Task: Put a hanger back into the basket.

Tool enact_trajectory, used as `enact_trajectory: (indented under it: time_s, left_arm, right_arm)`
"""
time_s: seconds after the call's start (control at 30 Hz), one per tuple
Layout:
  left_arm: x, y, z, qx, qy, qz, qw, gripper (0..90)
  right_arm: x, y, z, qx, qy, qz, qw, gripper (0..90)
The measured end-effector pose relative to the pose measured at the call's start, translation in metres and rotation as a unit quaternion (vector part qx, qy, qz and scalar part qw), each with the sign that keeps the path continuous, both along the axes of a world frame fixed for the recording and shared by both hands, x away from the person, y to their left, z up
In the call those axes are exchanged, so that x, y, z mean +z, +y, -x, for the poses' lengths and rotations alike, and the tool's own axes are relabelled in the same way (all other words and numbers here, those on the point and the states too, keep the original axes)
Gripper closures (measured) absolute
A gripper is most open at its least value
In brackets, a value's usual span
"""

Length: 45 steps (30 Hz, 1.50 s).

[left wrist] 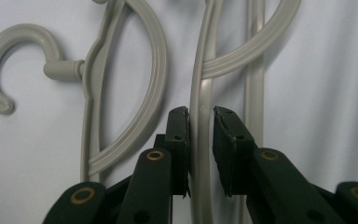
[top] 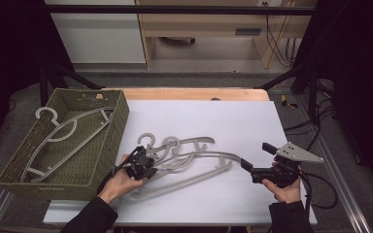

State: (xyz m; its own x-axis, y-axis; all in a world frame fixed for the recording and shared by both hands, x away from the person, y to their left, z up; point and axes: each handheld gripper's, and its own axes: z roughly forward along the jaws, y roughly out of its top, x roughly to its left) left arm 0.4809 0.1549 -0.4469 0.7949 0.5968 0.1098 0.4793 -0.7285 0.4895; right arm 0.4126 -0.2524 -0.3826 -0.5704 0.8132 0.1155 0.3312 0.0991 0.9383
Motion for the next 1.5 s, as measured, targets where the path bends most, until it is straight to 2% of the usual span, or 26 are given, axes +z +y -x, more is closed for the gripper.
enact_trajectory:
  time_s: [0.07,0.1,0.3,0.43,0.47,0.5,0.57,0.63,0.8,0.83,0.87,0.93,1.0,1.03,1.1,1.13,1.27,1.33,1.4,1.47,1.5]
  left_arm:
    - [-0.001,0.000,0.000,0.001,0.002,-0.004,1.0000,78.6]
    - [-0.003,-0.001,-0.001,0.000,0.003,-0.016,0.9999,80.3]
    - [0.001,0.000,0.003,-0.008,-0.006,-0.010,0.9999,81.6]
    - [0.006,0.001,0.008,-0.006,-0.017,0.013,0.9998,81.9]
    - [0.006,0.001,0.008,-0.006,-0.017,0.013,0.9998,81.9]
    - [0.009,0.003,0.010,-0.003,-0.018,0.034,0.9993,81.9]
    - [0.011,0.004,0.011,-0.006,-0.018,0.036,0.9992,82.0]
    - [0.016,0.005,0.014,-0.001,-0.026,0.056,0.9981,82.1]
    - [0.023,0.007,0.018,-0.001,-0.034,0.071,0.9969,82.2]
    - [0.028,0.008,0.020,-0.003,-0.044,0.079,0.9959,82.2]
    - [0.032,0.009,0.021,-0.003,-0.046,0.085,0.9953,82.3]
    - [0.034,0.010,0.022,-0.004,-0.049,0.085,0.9951,82.3]
    - [0.043,0.015,0.025,-0.002,-0.058,0.106,0.9927,82.3]
    - [0.043,0.015,0.025,-0.002,-0.058,0.106,0.9927,82.3]
    - [0.051,0.019,0.028,0.004,-0.066,0.118,0.9909,82.3]
    - [0.051,0.019,0.028,0.004,-0.066,0.118,0.9909,82.3]
    - [0.063,0.028,0.031,0.017,-0.080,0.136,0.9874,82.3]
    - [0.065,0.029,0.032,0.021,-0.082,0.138,0.9868,82.3]
    - [0.074,0.036,0.035,0.027,-0.094,0.146,0.9845,82.4]
    - [0.077,0.038,0.035,0.028,-0.096,0.148,0.9840,82.3]
    - [0.082,0.043,0.037,0.033,-0.102,0.150,0.9829,82.3]
  right_arm:
    - [0.000,0.000,0.000,0.000,0.000,0.000,1.0000,1.5]
    - [0.000,0.001,0.000,0.002,0.000,0.001,1.0000,1.5]
    - [0.000,0.000,0.000,0.000,0.000,0.000,1.0000,1.5]
    - [0.001,-0.001,0.001,0.000,-0.002,-0.001,1.0000,1.5]
    - [0.001,-0.001,0.001,0.000,-0.002,-0.001,1.0000,1.5]
    - [0.001,-0.002,0.001,0.001,-0.003,-0.001,1.0000,1.5]
    - [0.001,-0.002,0.001,-0.001,-0.003,-0.002,1.0000,1.5]
    - [0.002,-0.002,0.002,-0.001,-0.003,-0.003,1.0000,1.5]
    - [0.002,-0.002,0.002,-0.001,-0.004,-0.003,1.0000,1.6]
    - [0.002,-0.002,0.002,-0.002,-0.004,-0.002,1.0000,1.6]
    - [0.002,-0.002,0.002,-0.002,-0.004,-0.002,1.0000,1.6]
    - [0.002,-0.002,0.002,-0.002,-0.004,-0.002,1.0000,1.6]
    - [0.002,-0.003,0.002,-0.002,-0.004,-0.002,1.0000,1.6]
    - [0.002,-0.003,0.002,-0.002,-0.004,-0.002,1.0000,1.6]
    - [0.002,-0.003,0.002,-0.002,-0.004,-0.002,1.0000,1.6]
    - [0.002,-0.003,0.002,-0.002,-0.004,-0.002,1.0000,1.6]
    - [0.002,-0.003,0.003,-0.002,-0.003,-0.003,1.0000,1.6]
    - [0.002,-0.003,0.002,-0.001,-0.004,-0.002,1.0000,1.5]
    - [0.002,-0.004,0.002,-0.002,-0.004,-0.002,1.0000,1.5]
    - [0.002,-0.004,0.002,-0.002,-0.004,-0.002,1.0000,1.5]
    - [0.002,-0.004,0.002,-0.003,-0.003,-0.001,1.0000,1.5]
